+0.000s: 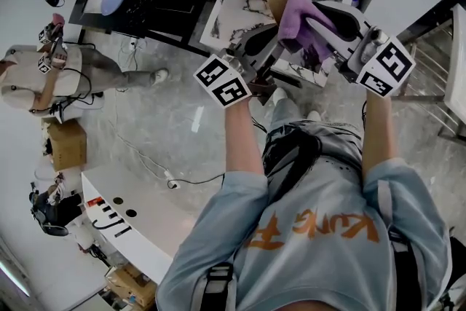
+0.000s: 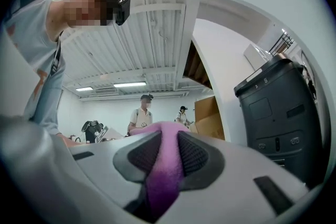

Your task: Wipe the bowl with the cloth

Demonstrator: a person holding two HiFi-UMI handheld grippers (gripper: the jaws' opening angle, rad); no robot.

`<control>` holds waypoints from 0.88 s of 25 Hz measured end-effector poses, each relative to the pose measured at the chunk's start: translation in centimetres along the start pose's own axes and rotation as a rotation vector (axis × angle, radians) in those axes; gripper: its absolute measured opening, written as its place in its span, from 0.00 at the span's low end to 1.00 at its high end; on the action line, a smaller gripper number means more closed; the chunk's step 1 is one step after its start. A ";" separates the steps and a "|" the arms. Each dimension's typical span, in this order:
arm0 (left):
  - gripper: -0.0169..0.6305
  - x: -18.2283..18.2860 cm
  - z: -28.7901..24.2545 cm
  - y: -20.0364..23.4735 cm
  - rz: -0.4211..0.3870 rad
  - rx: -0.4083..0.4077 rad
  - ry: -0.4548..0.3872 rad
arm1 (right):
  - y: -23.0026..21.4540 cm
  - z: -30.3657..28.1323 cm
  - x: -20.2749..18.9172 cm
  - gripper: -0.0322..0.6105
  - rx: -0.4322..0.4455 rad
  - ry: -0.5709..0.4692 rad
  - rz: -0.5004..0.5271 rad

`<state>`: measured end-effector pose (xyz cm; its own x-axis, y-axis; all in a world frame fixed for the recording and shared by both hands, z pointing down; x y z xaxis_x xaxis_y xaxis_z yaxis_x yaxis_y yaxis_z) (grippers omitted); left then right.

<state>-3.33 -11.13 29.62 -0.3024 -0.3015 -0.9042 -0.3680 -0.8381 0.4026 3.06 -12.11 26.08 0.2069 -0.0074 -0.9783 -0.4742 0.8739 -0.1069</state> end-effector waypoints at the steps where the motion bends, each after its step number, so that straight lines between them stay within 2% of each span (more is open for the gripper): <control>1: 0.07 -0.1 -0.2 -0.3 -0.001 -0.018 0.007 | -0.3 0.1 0.3 0.22 -0.017 -0.010 0.000; 12: 0.07 -0.2 -0.6 -2.9 -0.002 -0.187 -0.005 | -3.3 1.5 1.0 0.22 -0.161 -0.096 -0.072; 19: 0.07 0.0 -0.3 -4.7 -0.009 -0.298 -0.017 | -4.4 1.7 0.4 0.22 -0.215 -0.093 -0.110; 22: 0.07 0.1 -0.3 -4.9 -0.011 -0.313 -0.029 | -4.8 1.9 0.0 0.22 -0.228 -0.082 -0.117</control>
<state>-1.29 -7.16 27.50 -0.3266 -0.2820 -0.9021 -0.0841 -0.9420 0.3249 6.95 -15.42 26.88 0.3358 -0.0549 -0.9403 -0.6217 0.7371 -0.2650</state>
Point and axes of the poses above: the fingertips, and each gripper's own axes: z backward along the fingers, y to its left, x out of its top, the point moved 1 cm from there along z, backward along the fingers, and after that the axes turned 3 degrees about -x, right-handed, at the moved point
